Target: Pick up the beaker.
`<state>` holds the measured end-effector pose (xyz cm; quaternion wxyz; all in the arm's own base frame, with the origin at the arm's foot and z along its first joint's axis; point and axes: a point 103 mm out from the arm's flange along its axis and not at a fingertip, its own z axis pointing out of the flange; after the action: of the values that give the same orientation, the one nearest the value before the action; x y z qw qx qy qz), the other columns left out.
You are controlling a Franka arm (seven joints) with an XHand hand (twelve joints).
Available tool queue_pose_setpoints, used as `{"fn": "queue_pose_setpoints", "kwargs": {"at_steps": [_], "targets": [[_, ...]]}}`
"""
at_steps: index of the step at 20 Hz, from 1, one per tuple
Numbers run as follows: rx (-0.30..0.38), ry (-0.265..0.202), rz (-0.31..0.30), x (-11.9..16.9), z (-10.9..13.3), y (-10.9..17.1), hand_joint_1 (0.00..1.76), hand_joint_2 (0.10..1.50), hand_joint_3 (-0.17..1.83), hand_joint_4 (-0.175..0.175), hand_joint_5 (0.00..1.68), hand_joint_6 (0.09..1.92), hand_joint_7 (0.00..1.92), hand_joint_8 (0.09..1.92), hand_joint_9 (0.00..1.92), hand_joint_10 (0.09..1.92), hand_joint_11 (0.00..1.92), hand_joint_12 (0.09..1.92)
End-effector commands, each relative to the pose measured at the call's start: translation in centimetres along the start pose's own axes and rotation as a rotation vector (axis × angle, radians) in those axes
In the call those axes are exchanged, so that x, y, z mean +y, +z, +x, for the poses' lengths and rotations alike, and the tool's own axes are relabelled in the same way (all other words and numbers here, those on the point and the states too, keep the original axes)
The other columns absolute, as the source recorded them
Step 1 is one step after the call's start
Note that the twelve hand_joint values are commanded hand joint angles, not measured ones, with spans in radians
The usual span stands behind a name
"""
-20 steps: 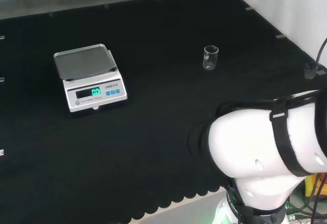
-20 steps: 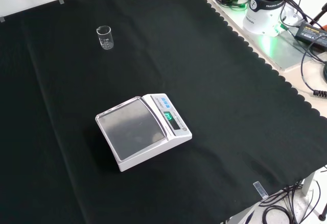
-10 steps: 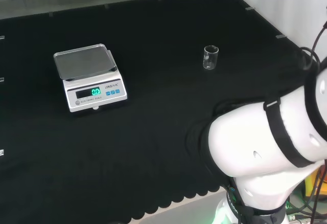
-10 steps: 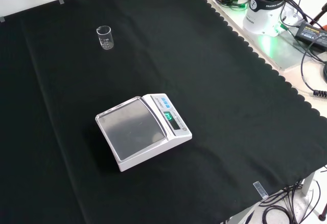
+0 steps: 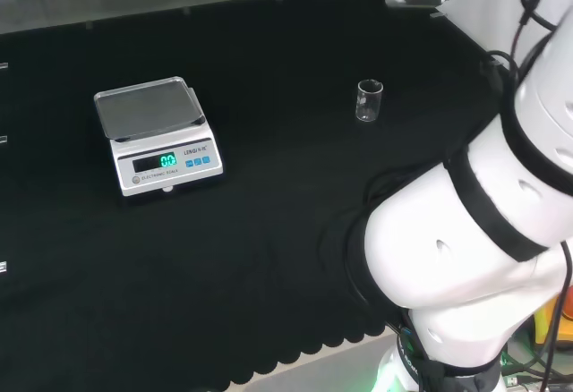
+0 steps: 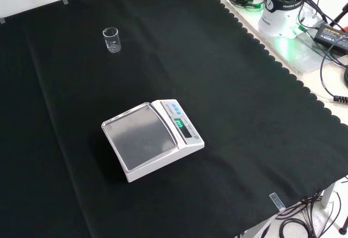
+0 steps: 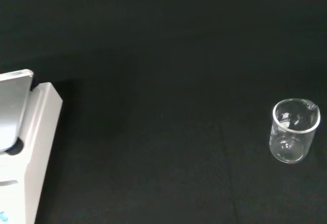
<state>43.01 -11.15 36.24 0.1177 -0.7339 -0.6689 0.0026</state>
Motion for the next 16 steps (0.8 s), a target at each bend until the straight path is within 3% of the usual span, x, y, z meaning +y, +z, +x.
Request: {"fn": "queue_pose_setpoints", "kwargs": {"at_steps": [1,16], "targets": [[0.059,0.018,0.003,6.9,-2.8,3.1,0.21,0.92,0.24,-0.019,0.0,0.09,0.0,0.22,0.0,0.34,0.0,1.37],[0.128,0.096,0.117,12.3,-5.3,10.5,0.23,0.95,0.22,-0.036,0.0,0.09,0.0,0.29,0.0,0.39,0.0,1.37]]}}
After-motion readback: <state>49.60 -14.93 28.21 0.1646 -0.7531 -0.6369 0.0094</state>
